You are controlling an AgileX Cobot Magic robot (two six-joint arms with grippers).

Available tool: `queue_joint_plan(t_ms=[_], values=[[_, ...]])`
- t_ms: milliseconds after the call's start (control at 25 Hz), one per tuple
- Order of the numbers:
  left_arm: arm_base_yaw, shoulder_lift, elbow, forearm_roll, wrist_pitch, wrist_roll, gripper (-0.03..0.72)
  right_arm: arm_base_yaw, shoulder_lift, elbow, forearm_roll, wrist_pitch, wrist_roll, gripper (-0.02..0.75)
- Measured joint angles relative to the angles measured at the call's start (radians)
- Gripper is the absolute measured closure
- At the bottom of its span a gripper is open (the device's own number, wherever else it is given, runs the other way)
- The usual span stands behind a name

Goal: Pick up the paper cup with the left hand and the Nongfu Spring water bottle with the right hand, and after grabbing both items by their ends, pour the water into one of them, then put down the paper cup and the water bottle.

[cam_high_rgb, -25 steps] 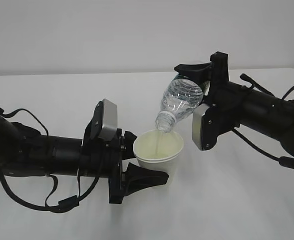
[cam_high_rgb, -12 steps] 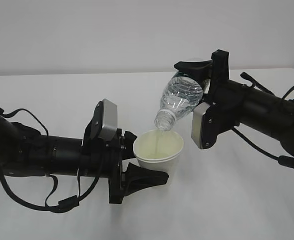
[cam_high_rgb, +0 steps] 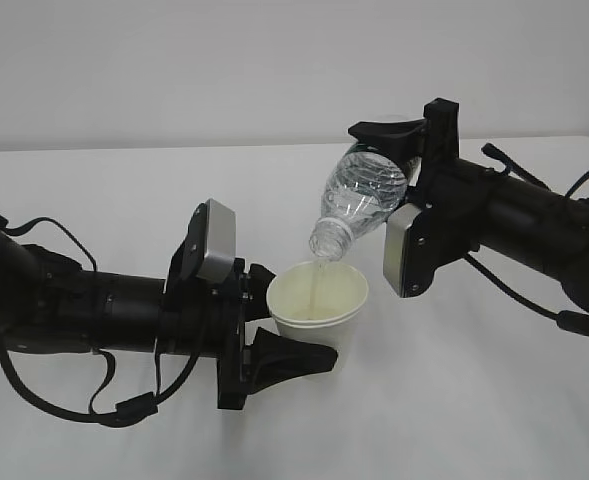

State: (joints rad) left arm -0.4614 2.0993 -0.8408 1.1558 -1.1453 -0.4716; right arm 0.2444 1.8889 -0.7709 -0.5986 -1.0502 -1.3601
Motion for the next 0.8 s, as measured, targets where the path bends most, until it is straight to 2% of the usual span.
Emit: queue_joint_plan(t_ms=[800], values=[[0.0,0.0,0.0,0.004,0.0,0.0,0.213,0.0,0.0,0.0,0.0,-0.021,-0.003,0.282]])
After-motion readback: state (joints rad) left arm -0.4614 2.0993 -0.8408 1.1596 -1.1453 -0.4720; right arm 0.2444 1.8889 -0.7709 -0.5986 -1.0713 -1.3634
